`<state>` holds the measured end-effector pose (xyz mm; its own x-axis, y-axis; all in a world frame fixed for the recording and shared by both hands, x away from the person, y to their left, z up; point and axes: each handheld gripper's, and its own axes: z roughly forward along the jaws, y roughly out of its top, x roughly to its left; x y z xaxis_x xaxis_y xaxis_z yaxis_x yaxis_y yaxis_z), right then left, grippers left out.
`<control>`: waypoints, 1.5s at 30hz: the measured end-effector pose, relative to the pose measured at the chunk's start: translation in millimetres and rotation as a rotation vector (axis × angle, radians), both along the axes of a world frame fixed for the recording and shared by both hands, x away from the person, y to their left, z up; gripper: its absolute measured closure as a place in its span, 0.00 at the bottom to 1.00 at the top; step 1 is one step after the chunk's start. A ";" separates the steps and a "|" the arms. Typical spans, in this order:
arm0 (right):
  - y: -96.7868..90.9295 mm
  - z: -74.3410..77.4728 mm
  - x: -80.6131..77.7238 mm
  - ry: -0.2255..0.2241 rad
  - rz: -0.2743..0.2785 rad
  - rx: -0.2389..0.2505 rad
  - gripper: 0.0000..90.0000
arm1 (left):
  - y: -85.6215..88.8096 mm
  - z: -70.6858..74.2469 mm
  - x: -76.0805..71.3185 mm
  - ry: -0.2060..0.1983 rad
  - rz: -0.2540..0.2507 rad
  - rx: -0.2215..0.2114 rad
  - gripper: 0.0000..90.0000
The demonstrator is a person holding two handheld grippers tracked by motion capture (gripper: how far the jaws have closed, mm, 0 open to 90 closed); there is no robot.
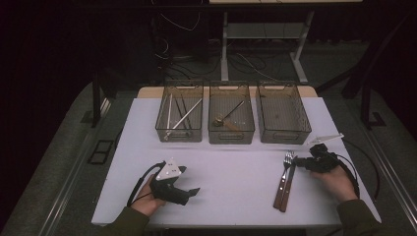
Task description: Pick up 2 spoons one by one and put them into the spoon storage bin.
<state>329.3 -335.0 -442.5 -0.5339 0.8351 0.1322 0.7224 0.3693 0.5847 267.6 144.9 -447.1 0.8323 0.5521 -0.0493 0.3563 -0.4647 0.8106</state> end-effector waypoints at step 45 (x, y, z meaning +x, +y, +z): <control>66.9 -1.1 18.8 0.000 0.154 0.033 1.00 | 0.1 0.1 -0.3 -0.001 -0.004 -0.003 0.14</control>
<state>348.1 -268.0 -443.6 -0.6553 0.7386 0.1584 0.6587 0.4560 0.5985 267.4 145.0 -447.0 0.8347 0.5484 -0.0498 0.3534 -0.4642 0.8122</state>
